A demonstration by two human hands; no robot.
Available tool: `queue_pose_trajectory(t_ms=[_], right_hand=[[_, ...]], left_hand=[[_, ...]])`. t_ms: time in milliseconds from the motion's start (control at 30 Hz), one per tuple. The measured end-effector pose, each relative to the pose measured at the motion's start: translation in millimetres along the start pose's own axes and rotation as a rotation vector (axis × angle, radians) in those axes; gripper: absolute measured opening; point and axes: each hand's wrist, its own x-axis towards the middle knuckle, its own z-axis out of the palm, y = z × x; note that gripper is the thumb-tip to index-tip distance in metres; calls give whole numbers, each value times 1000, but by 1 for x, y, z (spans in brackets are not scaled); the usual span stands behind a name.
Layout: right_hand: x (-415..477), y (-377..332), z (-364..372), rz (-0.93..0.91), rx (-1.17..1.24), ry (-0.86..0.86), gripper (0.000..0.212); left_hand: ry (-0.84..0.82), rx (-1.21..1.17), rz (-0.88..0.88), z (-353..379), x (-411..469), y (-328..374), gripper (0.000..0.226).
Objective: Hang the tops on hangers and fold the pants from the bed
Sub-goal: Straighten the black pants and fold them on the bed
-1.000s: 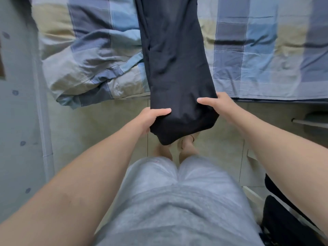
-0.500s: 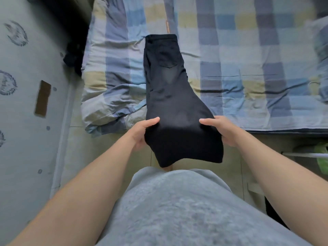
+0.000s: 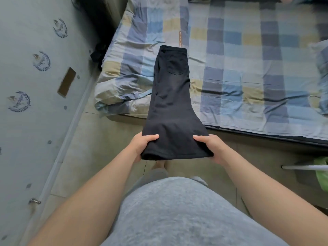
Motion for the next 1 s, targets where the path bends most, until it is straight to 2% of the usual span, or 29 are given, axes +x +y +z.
queue_pose_trajectory(t_ms=[100, 267, 400, 567, 767, 1000], right_hand=[[-15, 34, -1, 43, 39, 59, 31], [-35, 86, -8, 148, 126, 80, 30], [-47, 118, -18, 214, 203, 69, 26], [-57, 145, -23, 278, 181, 56, 25], [-52, 120, -25, 255, 199, 76, 23], [-19, 40, -13, 177, 240, 84, 16]], left_hand=[[122, 8, -62, 5, -20, -41, 32], [202, 29, -239, 1, -46, -88, 23], [164, 65, -336, -6, -61, -113, 8], [148, 108, -417, -5, -73, -123, 3], [156, 58, -420, 7, -65, -98, 8], [189, -168, -292, 14, -29, -24, 13]])
